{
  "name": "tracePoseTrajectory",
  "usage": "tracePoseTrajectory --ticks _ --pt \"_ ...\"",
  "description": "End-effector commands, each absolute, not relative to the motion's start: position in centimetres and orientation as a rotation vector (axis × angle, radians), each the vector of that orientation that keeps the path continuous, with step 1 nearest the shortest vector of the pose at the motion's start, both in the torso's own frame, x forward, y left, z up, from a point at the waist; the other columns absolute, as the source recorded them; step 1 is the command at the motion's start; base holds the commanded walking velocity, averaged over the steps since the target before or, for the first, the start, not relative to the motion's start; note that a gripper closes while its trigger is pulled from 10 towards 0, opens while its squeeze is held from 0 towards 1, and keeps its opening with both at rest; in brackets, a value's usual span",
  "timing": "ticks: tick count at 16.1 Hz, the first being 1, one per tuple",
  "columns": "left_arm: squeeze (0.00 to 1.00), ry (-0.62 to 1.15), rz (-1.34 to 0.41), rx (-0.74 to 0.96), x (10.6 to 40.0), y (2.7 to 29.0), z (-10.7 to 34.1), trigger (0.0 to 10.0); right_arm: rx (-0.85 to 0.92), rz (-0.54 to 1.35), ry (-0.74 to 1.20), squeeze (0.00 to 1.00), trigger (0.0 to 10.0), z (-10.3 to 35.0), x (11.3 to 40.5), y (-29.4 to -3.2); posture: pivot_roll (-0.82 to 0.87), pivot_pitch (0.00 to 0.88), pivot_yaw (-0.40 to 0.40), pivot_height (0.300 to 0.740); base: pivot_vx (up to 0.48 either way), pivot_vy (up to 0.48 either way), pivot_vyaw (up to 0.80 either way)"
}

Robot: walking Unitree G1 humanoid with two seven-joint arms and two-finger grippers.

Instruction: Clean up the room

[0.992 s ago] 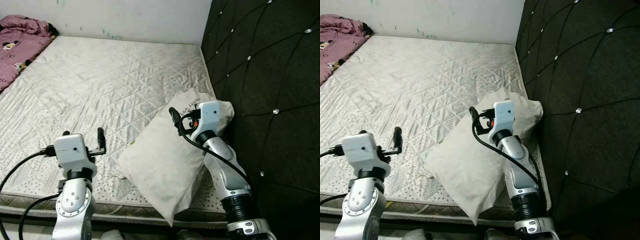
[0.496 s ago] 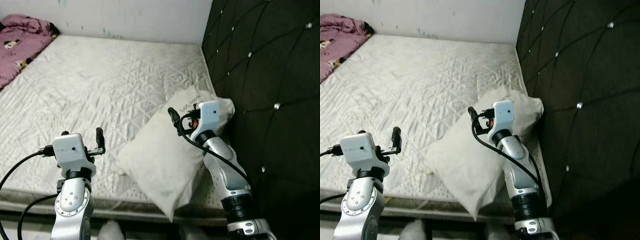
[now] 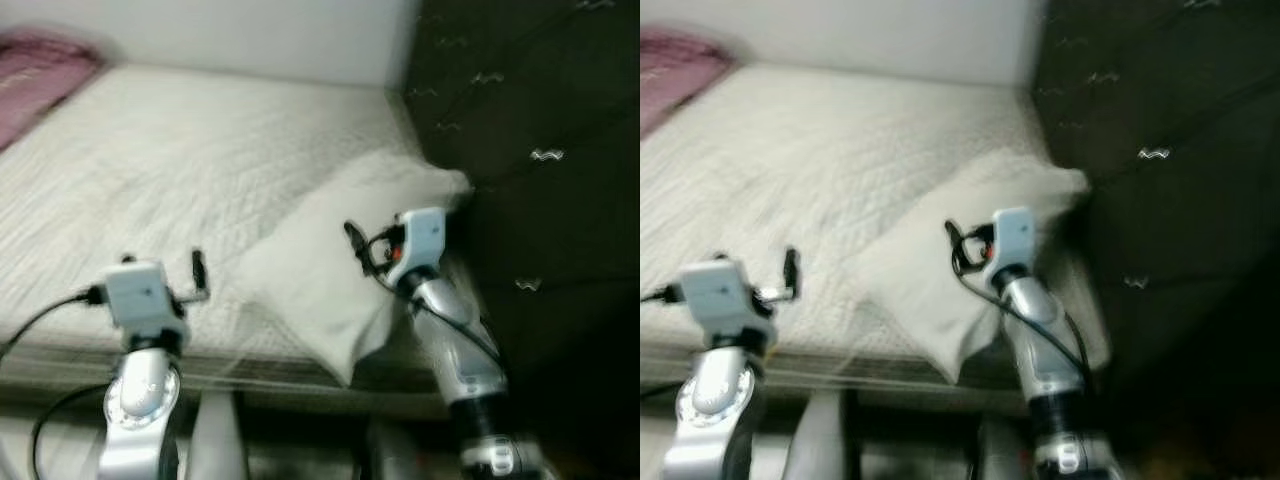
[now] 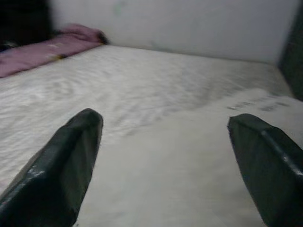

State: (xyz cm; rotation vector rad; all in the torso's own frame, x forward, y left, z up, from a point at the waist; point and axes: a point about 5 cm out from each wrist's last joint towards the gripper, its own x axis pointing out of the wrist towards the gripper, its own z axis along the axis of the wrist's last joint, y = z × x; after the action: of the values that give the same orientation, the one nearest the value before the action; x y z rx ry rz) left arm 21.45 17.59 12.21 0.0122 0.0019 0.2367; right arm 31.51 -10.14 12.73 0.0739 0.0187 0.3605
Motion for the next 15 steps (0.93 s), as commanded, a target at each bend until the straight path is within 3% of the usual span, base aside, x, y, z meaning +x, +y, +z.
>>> tracePoseTrajectory --ticks 1,6,12,15 --pt "0.00 0.025 0.233 0.016 21.50 17.50 11.85 10.0 0.077 0.369 0.036 0.00 10.0 12.33 31.27 -9.98 0.01 0.000 -0.049 0.631 0.000 0.000 0.00" --pt "0.00 0.028 0.234 0.011 21.44 17.54 11.79 10.0 0.067 0.381 0.041 0.00 10.0 12.20 31.19 -9.73 0.01 0.000 -0.050 0.631 0.000 0.000 0.00" --pt "0.00 0.012 0.233 0.021 21.83 17.50 12.30 10.0 0.066 0.388 0.042 0.00 10.0 12.33 31.25 -9.70 0.01 0.010 -0.061 0.557 0.000 0.000 0.00" --pt "0.00 -0.008 0.191 0.075 21.91 17.07 12.57 10.0 0.067 0.391 0.055 0.00 10.0 12.15 31.31 -9.65 0.01 0.010 -0.061 0.557 0.000 0.000 0.00"
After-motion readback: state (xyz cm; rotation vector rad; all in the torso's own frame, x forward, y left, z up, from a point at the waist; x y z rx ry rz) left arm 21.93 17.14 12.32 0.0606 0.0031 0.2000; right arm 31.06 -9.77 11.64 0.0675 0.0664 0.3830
